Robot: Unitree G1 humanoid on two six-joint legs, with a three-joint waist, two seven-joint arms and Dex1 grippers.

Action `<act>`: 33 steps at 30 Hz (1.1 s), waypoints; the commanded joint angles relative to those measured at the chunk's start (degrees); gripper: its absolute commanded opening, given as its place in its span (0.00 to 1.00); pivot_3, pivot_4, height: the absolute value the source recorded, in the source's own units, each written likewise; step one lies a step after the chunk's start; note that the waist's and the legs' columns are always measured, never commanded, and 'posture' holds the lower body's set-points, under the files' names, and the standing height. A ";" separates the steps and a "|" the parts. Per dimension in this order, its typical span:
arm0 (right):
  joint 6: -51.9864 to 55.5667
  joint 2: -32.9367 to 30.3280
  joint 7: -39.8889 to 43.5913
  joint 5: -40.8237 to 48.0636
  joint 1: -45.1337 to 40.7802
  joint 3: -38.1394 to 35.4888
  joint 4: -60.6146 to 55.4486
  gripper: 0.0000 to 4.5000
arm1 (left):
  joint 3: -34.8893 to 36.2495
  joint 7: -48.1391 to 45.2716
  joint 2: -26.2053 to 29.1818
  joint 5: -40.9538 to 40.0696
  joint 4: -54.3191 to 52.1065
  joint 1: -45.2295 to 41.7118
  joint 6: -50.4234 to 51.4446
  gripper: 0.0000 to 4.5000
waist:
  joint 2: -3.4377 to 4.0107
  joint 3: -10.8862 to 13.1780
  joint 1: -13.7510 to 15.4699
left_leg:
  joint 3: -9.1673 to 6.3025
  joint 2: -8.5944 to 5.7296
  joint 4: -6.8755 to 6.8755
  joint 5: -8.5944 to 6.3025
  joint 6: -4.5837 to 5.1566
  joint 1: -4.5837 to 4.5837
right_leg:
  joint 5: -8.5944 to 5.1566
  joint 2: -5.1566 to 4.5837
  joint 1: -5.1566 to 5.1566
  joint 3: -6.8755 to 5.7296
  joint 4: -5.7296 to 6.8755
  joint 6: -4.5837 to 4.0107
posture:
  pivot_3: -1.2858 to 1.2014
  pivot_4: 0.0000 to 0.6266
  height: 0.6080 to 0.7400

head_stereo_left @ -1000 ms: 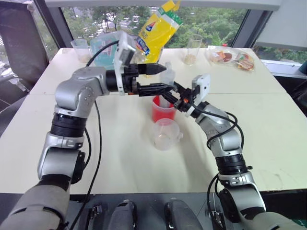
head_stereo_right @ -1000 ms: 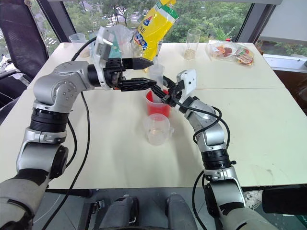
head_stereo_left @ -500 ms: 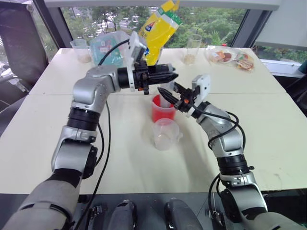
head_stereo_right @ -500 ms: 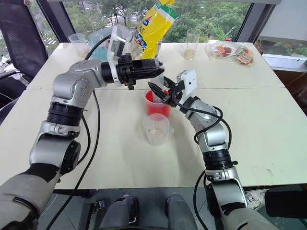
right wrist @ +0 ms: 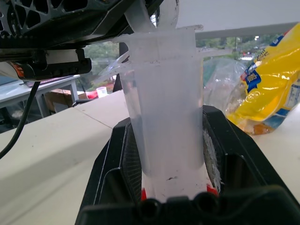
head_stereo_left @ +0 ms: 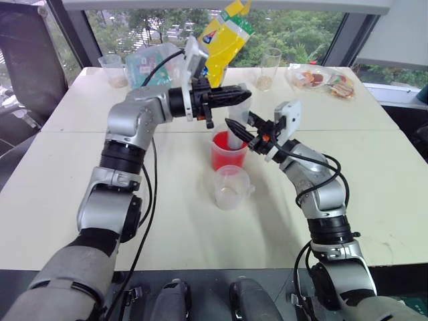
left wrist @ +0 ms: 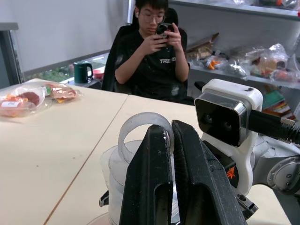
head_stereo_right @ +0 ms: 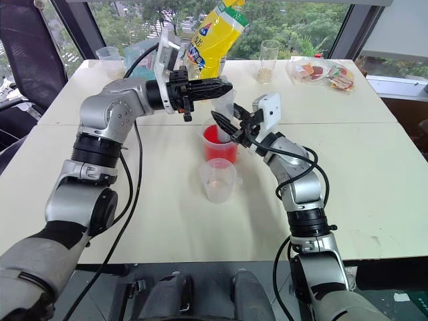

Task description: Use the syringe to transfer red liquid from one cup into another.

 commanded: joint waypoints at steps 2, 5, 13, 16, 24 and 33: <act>1.42 0.39 2.97 0.17 0.43 3.61 -0.34 0.31 | 3.82 0.86 0.18 -0.87 -1.77 -6.01 -4.18 0.01 | 0.00 0.00 0.04 | 0.00 0.00 0.00 0.00 0.00 0.00 | 0.00 0.00 0.00 0.00 0.00 0.00 | 0.52 0.24 1.00; 1.51 0.52 3.12 0.10 0.40 3.74 0.28 0.31 | 4.18 0.87 0.32 -0.84 -1.32 -6.54 -4.43 0.01 | 0.00 0.00 0.06 | 0.00 0.00 0.00 0.00 0.00 0.00 | 0.00 -0.01 0.01 0.00 0.00 0.00 | 0.52 0.24 1.00; 1.61 0.65 3.71 0.00 0.28 4.16 1.08 0.31 | 4.88 1.41 0.57 -0.62 0.37 -8.48 -6.25 0.01 | 0.00 0.00 0.05 | 0.00 0.00 0.00 0.00 0.00 0.00 | 0.00 0.00 0.00 0.00 0.00 0.00 | 0.52 0.24 1.00; 1.66 0.68 3.84 0.06 0.26 4.34 1.14 0.31 | 4.93 1.47 0.62 -0.48 1.00 -8.99 -6.89 0.01 | 0.00 0.00 0.05 | 0.00 -0.01 0.00 0.00 0.00 0.00 | 0.00 -0.01 0.01 -0.01 0.00 0.00 | 0.52 0.24 1.00; 1.89 0.59 4.02 0.26 0.03 4.50 0.94 0.31 | 5.25 1.51 0.86 -0.53 2.23 -10.08 -7.87 0.01 | 0.00 0.00 0.04 | 0.00 0.00 0.00 0.00 0.00 0.00 | 0.00 -0.01 0.00 -0.01 0.00 0.00 | 0.52 0.24 1.00; 3.12 0.35 3.49 1.73 -2.78 3.01 -0.84 0.31 | 4.42 0.96 1.27 0.08 1.38 -8.03 -7.19 0.15 | 0.00 0.00 -0.03 | 0.00 -0.01 0.00 0.00 0.00 0.00 | 0.00 0.00 0.00 -0.01 0.00 0.00 | 0.52 0.24 1.00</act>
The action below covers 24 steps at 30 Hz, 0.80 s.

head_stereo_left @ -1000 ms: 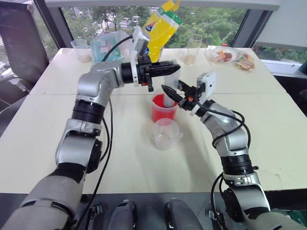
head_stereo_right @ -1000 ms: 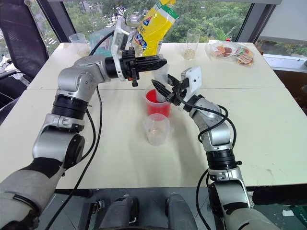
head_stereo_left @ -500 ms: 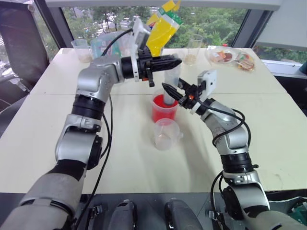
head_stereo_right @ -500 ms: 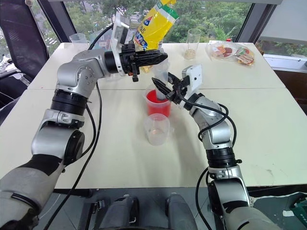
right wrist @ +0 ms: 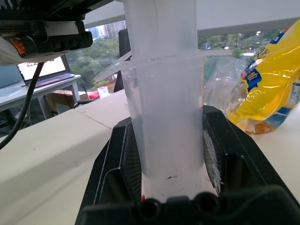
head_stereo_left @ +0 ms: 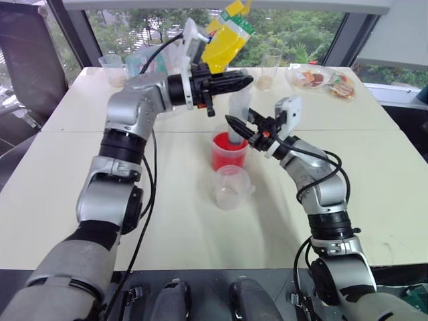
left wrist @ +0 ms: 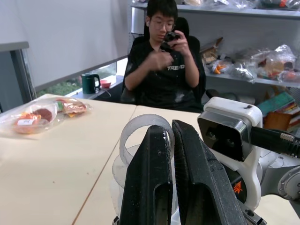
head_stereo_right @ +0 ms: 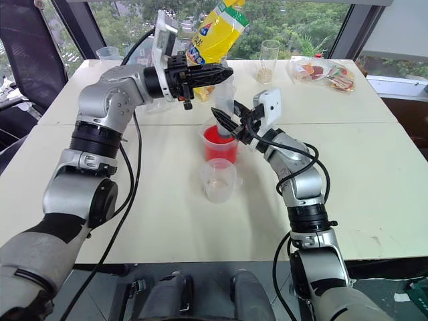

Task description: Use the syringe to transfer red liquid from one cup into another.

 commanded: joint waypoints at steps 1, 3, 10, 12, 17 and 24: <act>1.51 0.26 3.25 1.01 -0.73 3.04 -2.40 0.31 | 3.06 1.27 1.21 -0.29 -3.97 -2.89 -2.83 0.21 | 0.00 0.00 -0.04 | 0.00 0.00 0.00 0.00 0.00 0.00 | 0.00 0.00 0.00 0.00 0.00 0.00 | 0.52 0.24 1.00; 2.59 0.07 2.80 2.01 -1.80 1.92 -3.18 0.31 | 2.17 0.69 1.98 0.32 -5.55 -0.74 -2.21 0.43 | 0.00 0.00 0.00 | 0.00 0.00 0.00 0.00 0.00 0.00 | 0.00 0.00 -0.01 0.00 0.00 0.00 | 0.52 0.24 1.00; 4.98 -0.92 1.96 3.87 -4.78 -0.90 -4.04 0.31 | 0.98 -1.22 6.15 1.10 -12.86 7.98 0.90 0.84 | 0.00 0.00 -0.18 | 0.01 0.02 -0.01 0.06 -0.11 0.02 | 0.00 0.00 -0.01 0.03 0.03 0.00 | 0.52 0.24 1.00; 5.34 -1.02 1.67 4.33 -5.35 -1.46 -4.42 0.31 | 1.40 -0.85 7.58 0.59 -14.78 9.75 2.09 0.84 | 0.00 0.00 -0.05 | 0.01 0.02 0.00 0.07 -0.12 0.03 | 0.00 -0.01 -0.03 0.04 0.11 0.00 | 0.52 0.24 1.00; 5.50 -1.25 0.91 4.96 -6.33 -2.28 -5.38 0.31 | 2.95 0.60 10.17 -0.67 -18.28 12.61 4.71 0.84 | 0.00 0.00 0.14 | -0.01 0.01 0.02 -0.03 0.12 0.02 | 0.00 -0.04 -0.02 0.03 0.16 0.00 | 0.52 0.24 1.00; 14.62 -5.01 -0.87 13.02 -8.60 -6.67 -15.13 0.31 | 4.39 2.02 11.65 -1.51 -19.95 13.54 6.15 0.84 | 0.00 0.00 0.23 | -0.01 0.00 0.03 -0.03 0.14 0.02 | 0.00 -0.06 -0.03 0.03 0.21 0.00 | 0.52 0.24 1.00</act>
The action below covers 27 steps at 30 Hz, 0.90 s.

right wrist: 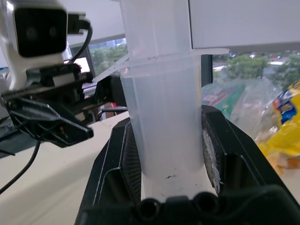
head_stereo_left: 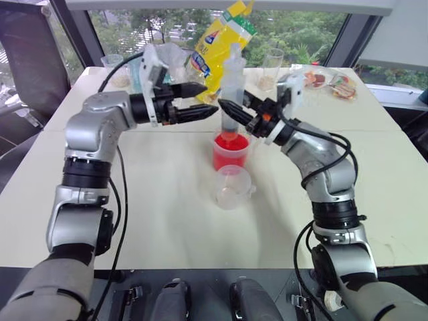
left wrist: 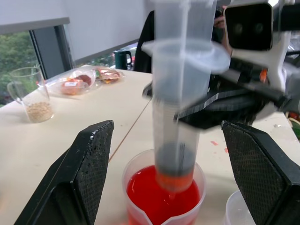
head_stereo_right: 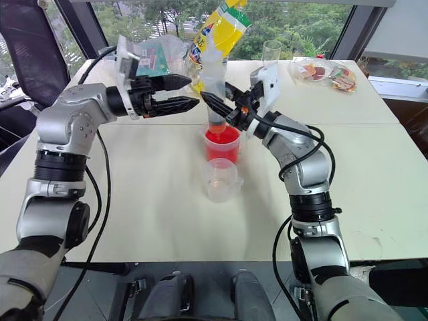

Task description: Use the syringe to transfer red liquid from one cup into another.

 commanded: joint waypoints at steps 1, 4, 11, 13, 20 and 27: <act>7.26 -2.68 -0.94 8.77 -1.95 -4.90 -9.93 0.31 | 1.96 0.74 0.74 -1.23 -1.98 -0.69 0.17 0.84 | 0.00 0.00 0.08 | 0.00 0.00 0.00 0.00 0.00 0.00 | 0.00 -0.01 0.00 0.00 0.00 0.00 | 0.52 0.24 1.00; 15.26 -4.62 -2.90 17.34 0.05 -8.08 -15.94 0.31 | 2.07 0.86 1.08 -1.63 -2.33 -1.07 0.65 0.84 | 0.00 0.00 0.08 | -0.02 0.01 -0.01 -0.01 0.02 0.00 | 0.00 0.00 0.00 0.00 0.00 0.00 | 0.52 0.24 1.00; 18.11 -4.77 -7.07 21.40 10.41 -7.69 -24.30 0.31 | 2.42 0.55 1.32 -4.54 -4.76 -2.06 3.61 0.84 | 0.00 0.00 -0.06 | -0.03 0.00 0.00 0.00 0.04 0.01 | 0.00 0.01 0.02 0.01 0.01 0.00 | 0.52 0.24 1.00; 16.17 -4.48 -6.82 19.57 14.29 -5.63 -25.76 0.31 | 2.19 0.73 0.96 -5.22 -5.43 -2.27 4.30 0.84 | 0.00 0.00 -0.04 | -0.03 -0.01 0.00 0.01 0.07 0.01 | 0.00 0.01 0.02 0.01 0.01 0.00 | 0.52 0.24 1.00; 9.48 -4.73 -5.48 13.55 20.32 -0.78 -25.70 0.31 | 2.37 1.25 -0.61 -7.86 -6.38 -4.05 6.89 0.84 | -0.01 0.00 -0.09 | -0.03 -0.03 0.00 0.03 0.09 0.01 | 0.00 0.06 0.02 0.01 0.02 0.00 | 0.52 0.24 1.00; 7.53 -4.78 -5.00 12.08 21.82 1.33 -25.94 0.31 | 1.44 0.37 -2.20 -8.97 -5.67 -6.11 7.54 0.84 | -0.01 0.00 -0.01 | -0.04 -0.03 0.00 0.04 0.09 0.02 | 0.00 0.08 0.04 0.01 0.02 0.00 | 0.52 0.24 1.00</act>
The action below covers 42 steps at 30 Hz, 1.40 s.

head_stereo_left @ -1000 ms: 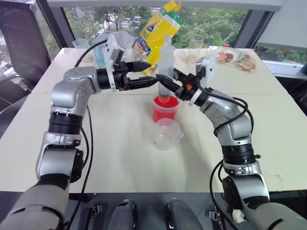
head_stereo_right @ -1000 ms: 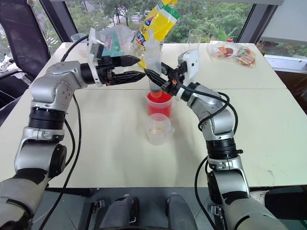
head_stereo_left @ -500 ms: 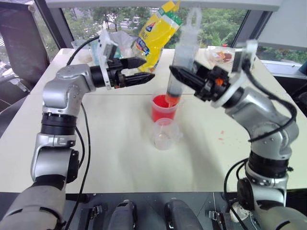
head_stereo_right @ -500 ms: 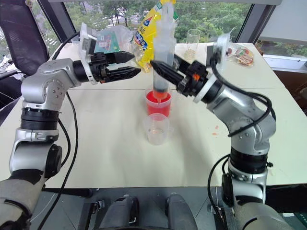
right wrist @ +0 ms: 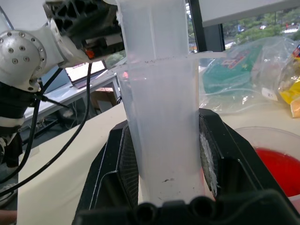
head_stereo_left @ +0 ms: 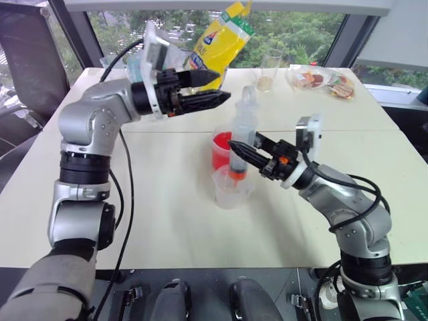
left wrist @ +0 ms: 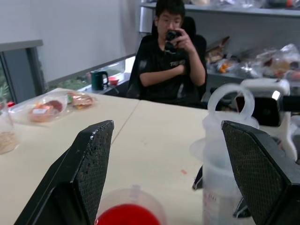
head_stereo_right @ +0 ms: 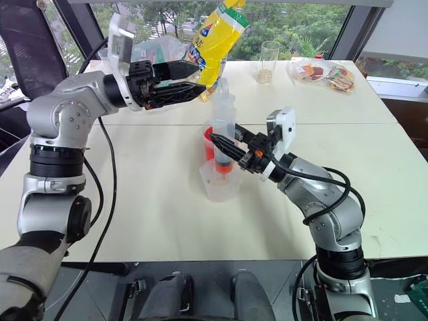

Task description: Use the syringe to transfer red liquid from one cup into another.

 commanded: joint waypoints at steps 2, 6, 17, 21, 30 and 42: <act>-1.85 -0.12 0.40 -0.47 -0.12 0.69 -2.58 0.31 | 0.09 -1.32 -0.97 -1.41 -1.16 -2.51 0.03 0.84 | 0.00 0.00 0.02 | 0.00 0.00 0.00 0.00 0.00 0.00 | 0.00 0.00 0.01 0.00 0.00 0.00 | 0.52 0.24 1.00; -1.95 -0.15 0.40 -0.67 -0.15 1.26 -2.93 0.31 | -1.40 -2.40 -2.26 -1.02 -1.53 -2.09 -0.09 0.84 | 0.00 0.00 0.00 | 0.00 0.00 0.00 0.00 0.00 0.01 | 0.00 0.00 0.01 0.00 0.00 0.00 | 0.52 0.24 1.00; -1.79 0.17 0.06 -0.53 -2.05 2.29 -3.48 0.31 | -4.55 -3.76 -4.98 1.38 0.18 -1.80 -2.72 0.72 | 0.00 0.00 0.01 | -0.01 0.00 0.00 0.00 0.00 0.02 | 0.00 0.04 0.02 0.00 -0.01 0.00 | 0.52 0.24 1.00; -1.66 0.04 0.14 -0.60 -2.41 2.38 -3.53 0.31 | -4.36 -3.93 -6.04 0.99 0.18 -1.79 -2.63 0.33 | 0.00 0.00 0.09 | -0.01 0.00 0.00 0.00 0.00 0.02 | 0.00 0.03 0.03 0.00 -0.01 0.00 | 0.52 0.24 1.00; -0.67 -0.45 -0.04 0.51 -3.39 1.17 -4.06 0.31 | -5.65 -5.65 -5.71 0.56 -2.57 -0.26 -1.13 0.01 | 0.00 0.00 -0.03 | -0.01 0.00 0.00 0.00 0.00 0.03 | 0.00 0.04 0.04 0.00 -0.01 0.00 | 0.52 0.24 1.00; 2.22 -0.61 -1.58 4.21 -7.26 -1.83 -4.52 0.31 | -8.73 -5.80 -5.51 1.94 -7.14 5.23 -0.05 0.01 | 0.00 0.00 0.05 | -0.04 0.00 0.00 0.00 0.00 0.04 | 0.00 0.01 0.06 0.01 -0.02 0.00 | 0.52 0.24 1.00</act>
